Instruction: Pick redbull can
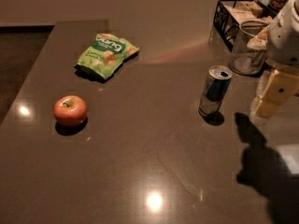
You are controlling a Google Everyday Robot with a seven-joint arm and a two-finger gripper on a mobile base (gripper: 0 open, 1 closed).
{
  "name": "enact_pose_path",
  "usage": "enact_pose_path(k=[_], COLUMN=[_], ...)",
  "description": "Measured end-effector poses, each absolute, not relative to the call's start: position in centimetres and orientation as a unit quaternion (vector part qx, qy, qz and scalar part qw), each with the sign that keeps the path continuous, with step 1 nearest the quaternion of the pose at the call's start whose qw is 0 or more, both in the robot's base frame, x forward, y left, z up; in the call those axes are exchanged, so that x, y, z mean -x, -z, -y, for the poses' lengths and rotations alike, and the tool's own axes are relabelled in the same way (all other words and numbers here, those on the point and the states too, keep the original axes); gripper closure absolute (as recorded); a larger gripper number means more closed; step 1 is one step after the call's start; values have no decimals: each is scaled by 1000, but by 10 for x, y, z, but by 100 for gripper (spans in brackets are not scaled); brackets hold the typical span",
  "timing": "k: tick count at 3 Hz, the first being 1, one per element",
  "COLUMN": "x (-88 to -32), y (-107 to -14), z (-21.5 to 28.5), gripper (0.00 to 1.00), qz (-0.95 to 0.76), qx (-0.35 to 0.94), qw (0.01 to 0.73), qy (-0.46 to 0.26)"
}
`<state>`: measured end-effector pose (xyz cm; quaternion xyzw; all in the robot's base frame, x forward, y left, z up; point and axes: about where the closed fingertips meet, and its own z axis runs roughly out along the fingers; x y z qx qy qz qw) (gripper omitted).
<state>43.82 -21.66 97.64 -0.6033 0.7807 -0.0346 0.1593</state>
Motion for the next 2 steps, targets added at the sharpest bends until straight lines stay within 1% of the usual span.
enact_pose_path(k=[2], x=[-444], y=[-972], z=[213], gripper=[0], qz=[-783], qx=[598], qw=[167], qy=[33])
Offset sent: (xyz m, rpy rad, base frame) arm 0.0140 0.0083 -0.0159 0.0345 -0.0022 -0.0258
